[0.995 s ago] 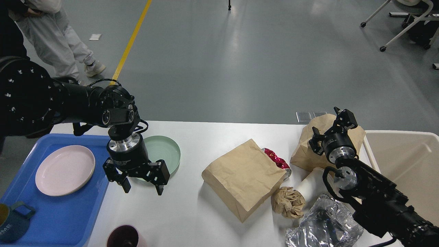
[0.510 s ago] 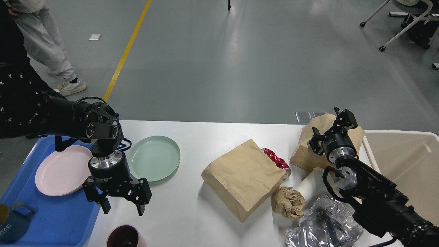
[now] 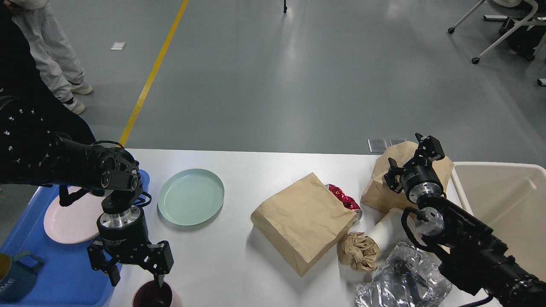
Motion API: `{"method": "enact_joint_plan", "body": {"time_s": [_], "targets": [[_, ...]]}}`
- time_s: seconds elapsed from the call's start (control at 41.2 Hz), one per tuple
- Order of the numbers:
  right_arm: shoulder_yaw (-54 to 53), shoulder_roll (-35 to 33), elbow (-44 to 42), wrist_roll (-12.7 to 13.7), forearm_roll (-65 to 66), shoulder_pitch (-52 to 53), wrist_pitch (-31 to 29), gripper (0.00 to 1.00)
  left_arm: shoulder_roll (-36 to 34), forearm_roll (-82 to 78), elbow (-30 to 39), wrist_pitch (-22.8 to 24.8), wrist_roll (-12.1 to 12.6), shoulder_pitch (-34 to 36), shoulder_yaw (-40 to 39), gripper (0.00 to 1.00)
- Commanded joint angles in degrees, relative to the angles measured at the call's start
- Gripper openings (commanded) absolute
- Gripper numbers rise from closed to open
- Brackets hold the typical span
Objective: Tidy desktop
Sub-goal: 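Grasp the dark maroon mug with the left gripper and lift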
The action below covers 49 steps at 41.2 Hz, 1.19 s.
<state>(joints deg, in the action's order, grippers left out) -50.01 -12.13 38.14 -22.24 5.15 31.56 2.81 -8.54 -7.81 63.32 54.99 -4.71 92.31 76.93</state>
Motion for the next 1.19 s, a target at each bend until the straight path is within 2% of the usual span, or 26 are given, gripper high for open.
{"method": "enact_joint_plan", "body": {"time_s": [0.0,0.34,0.704,0.825,1.165], "targets": [[0.0,0.0,0.0,0.0,-0.05,-0.01,0.0,1.0,-0.25,-0.01,-0.04,0.01,0.75,-0.2,0.76,0.94],[0.0,0.0,0.0,0.0,-0.05,-0.01,0.0,1.0,0.19,-0.01,-1.97,0.01,0.93,-2.84,0.41,0.94],[0.0,0.0,0.0,0.0,0.04,-0.01,0.0,1.0,0.54,-0.01,-2.85,0.01,0.84,-5.47,-0.03,0.85],[0.0,0.0,0.0,0.0,-0.05,-0.01,0.0,1.0,0.54,-0.01,-2.85,0.01,0.75,-5.82,-0.03,0.78],[0.0,0.0,0.0,0.0,-0.05,-0.01,0.0,1.0,0.54,0.16,-5.66,0.01,0.4,-6.44,0.06,0.39]]}}
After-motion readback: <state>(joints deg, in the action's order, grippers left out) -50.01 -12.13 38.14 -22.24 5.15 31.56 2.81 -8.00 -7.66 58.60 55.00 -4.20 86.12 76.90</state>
